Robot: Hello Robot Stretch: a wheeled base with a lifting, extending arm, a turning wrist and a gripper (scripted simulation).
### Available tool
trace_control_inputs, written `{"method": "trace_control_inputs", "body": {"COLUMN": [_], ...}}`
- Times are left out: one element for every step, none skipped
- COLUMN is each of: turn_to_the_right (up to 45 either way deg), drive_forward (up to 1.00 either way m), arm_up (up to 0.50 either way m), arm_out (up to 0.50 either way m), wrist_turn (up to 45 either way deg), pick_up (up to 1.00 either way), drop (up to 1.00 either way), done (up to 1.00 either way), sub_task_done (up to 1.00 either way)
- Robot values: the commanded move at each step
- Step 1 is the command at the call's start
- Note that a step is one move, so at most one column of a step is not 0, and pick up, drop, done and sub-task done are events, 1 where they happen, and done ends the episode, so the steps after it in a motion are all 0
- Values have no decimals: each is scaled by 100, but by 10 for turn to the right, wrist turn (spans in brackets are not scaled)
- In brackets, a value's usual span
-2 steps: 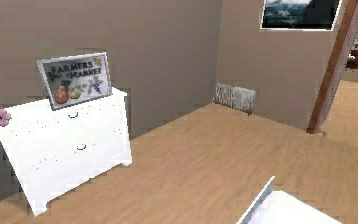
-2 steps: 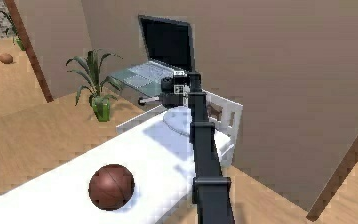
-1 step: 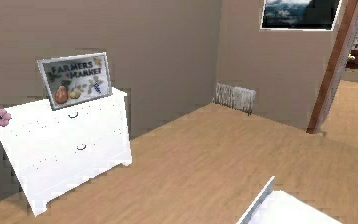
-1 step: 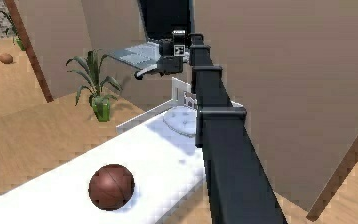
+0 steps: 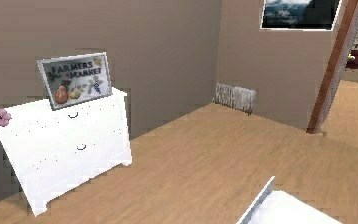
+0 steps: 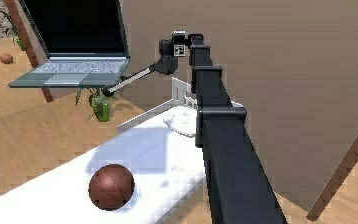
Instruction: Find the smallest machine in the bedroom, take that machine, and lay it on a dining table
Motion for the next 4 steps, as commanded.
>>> {"method": "trace_control_inputs", "body": {"turn_to_the_right": [0,0,0,450], "drive_forward": [0,0,0,0], "arm_up": [0,0,0,0], "arm_out": [0,0,-48,0], "wrist_turn": [-450,-150,0,0], "pick_up": [0,0,0,0], "drop": [0,0,0,0], "done": [0,0,0,0], "sub_task_done": [0,0,0,0]}}
